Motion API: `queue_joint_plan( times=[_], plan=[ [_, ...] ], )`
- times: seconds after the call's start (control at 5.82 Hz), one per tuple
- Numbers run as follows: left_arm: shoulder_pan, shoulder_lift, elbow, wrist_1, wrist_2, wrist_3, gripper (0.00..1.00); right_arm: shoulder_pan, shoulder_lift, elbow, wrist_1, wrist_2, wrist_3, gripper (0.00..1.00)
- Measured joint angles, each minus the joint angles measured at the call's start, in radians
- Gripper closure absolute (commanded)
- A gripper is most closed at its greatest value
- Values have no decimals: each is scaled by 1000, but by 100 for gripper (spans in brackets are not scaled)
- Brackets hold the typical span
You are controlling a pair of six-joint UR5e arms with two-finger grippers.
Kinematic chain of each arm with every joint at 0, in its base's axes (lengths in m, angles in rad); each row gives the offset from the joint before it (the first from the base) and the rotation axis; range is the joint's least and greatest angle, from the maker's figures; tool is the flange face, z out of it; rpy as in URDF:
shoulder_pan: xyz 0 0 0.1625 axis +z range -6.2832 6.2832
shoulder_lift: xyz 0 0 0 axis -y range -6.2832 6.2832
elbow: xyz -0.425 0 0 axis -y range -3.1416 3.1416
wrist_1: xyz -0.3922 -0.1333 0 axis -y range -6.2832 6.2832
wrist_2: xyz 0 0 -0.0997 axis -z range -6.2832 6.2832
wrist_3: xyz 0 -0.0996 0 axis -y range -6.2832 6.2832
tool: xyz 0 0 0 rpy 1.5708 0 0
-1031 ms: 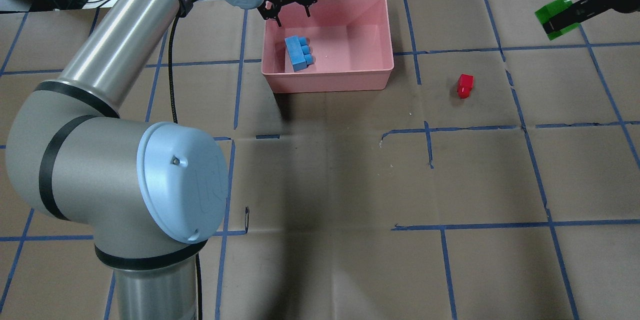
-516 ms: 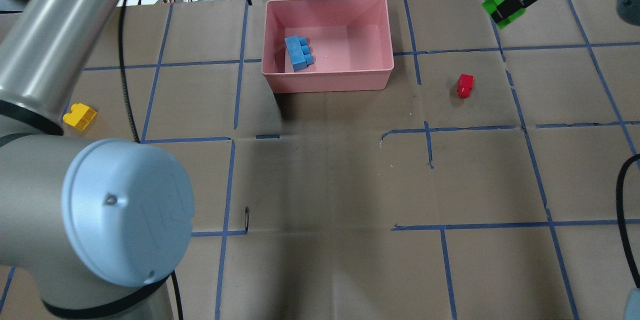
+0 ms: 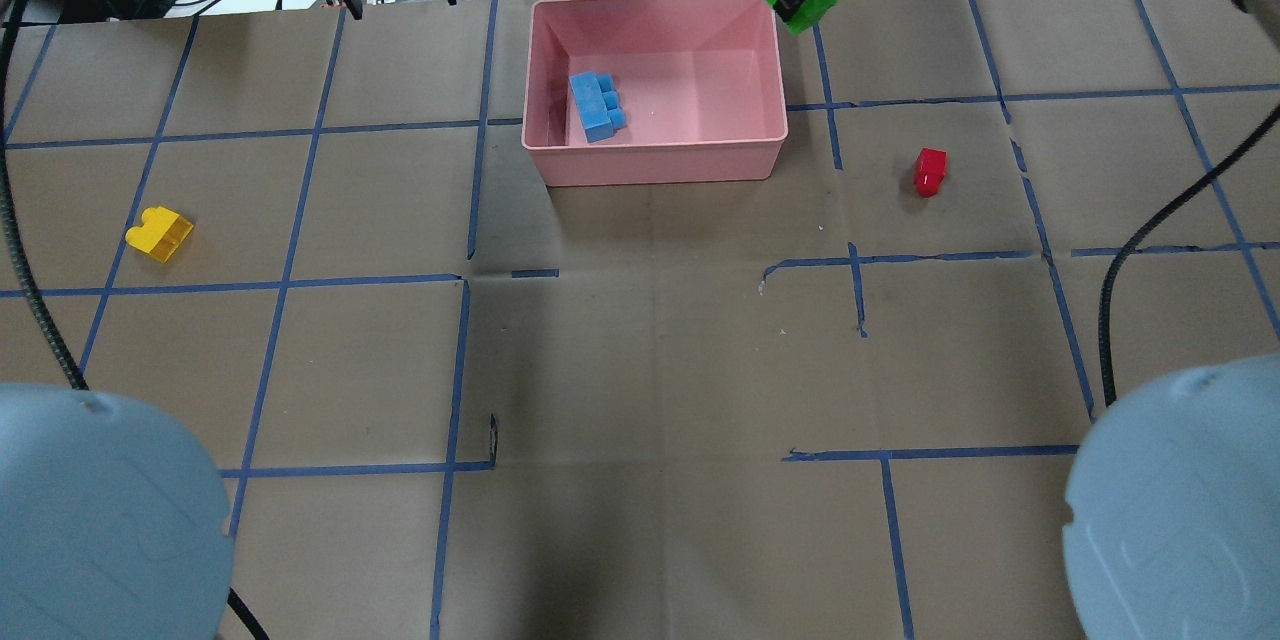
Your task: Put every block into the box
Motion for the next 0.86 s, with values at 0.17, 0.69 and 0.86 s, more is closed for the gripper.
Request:
queue_joint_plan(
  times=[0.17,0.69,0.86],
  plan=[
    [83,43,-71,6,1,124,1,76,86,-82,-24,8,115,95],
    [391,41,-112,20,-1,562,1,157,207,-191,-136,29,225,0],
    [464,17,-104,42,-1,714,1,156,211,-192,-170,30,224,0]
  ],
)
